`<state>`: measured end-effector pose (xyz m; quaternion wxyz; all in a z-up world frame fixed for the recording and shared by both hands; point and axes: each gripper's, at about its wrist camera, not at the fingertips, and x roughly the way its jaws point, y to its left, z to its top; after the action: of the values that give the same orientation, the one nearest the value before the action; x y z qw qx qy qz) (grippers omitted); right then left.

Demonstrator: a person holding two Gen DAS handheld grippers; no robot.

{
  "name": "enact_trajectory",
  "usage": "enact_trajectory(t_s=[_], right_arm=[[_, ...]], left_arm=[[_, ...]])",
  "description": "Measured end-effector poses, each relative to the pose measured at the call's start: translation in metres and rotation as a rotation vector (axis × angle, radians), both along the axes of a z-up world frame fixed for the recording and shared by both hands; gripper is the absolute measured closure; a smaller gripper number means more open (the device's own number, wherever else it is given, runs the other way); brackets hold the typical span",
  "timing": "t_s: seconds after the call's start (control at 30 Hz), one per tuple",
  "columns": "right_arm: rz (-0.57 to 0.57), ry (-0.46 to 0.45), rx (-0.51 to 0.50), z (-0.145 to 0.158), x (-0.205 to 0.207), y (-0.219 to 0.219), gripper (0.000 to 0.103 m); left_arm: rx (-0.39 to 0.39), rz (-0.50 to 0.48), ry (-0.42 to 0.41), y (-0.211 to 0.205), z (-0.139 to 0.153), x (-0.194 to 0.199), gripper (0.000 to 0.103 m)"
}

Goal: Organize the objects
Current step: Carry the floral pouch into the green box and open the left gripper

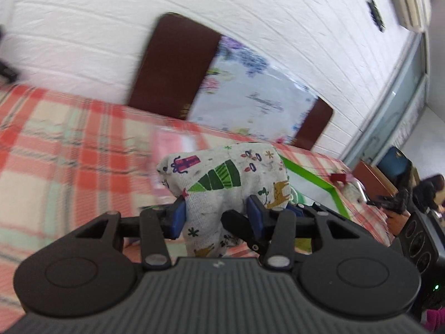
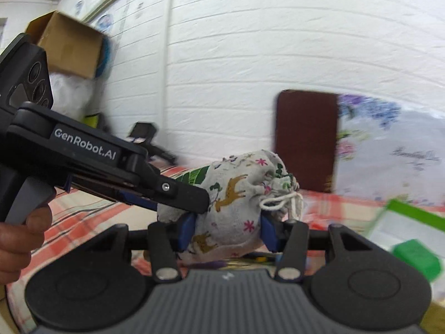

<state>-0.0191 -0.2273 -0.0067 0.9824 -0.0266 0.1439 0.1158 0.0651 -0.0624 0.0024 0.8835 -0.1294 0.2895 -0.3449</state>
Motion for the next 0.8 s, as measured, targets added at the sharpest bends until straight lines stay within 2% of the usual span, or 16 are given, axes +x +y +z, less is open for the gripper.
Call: enact_trajectory(t_s=[0.2,0.33,0.47,0.53,0.57,0.6,0.63,0.73,0.8], right_arm=[[-0.216,-0.044,0.037,0.007,-0.016,-0.080,0.056],[-0.348,-0.050,0.059,0.003,-0.021,-0.127,0.056],[-0.459,-0.049,0.094,-0.004,-0.024,-0.170,0.056],[-0.530,-0.034,0.092,-0.011,-0.020,-0.186,0.054],[-0.594,-0.010,0.070,-0.016,-0.018,-0.194,0.042],[-0.667,0.029,0.046,-0.021,-0.013,-0.199,0.019],[-0.715,0.048,0.048,-0.025,-0.012,-0.204,0.012],[-0.726,0.027,0.160,-0.032,-0.025,-0.216,0.013],[-0.734,0.023,0.135,-0.033,-0.027,-0.211,0.013]], left_arm=[[0.011,-0.166,-0.012,-0.100,0.011,0.019,0.055],[0.057,-0.252,-0.030,-0.163,0.011,0.023,0.055],[0.111,-0.301,-0.070,-0.213,0.009,0.021,0.054],[0.159,-0.288,-0.105,-0.231,0.006,0.018,0.049],[0.198,-0.265,-0.131,-0.236,0.007,0.014,0.043],[0.228,-0.237,-0.156,-0.238,0.005,0.010,0.040],[0.245,-0.220,-0.173,-0.237,0.004,0.005,0.040],[0.258,-0.229,-0.195,-0.223,0.001,-0.007,0.040],[0.281,-0.217,-0.220,-0.211,0.000,-0.017,0.039]])
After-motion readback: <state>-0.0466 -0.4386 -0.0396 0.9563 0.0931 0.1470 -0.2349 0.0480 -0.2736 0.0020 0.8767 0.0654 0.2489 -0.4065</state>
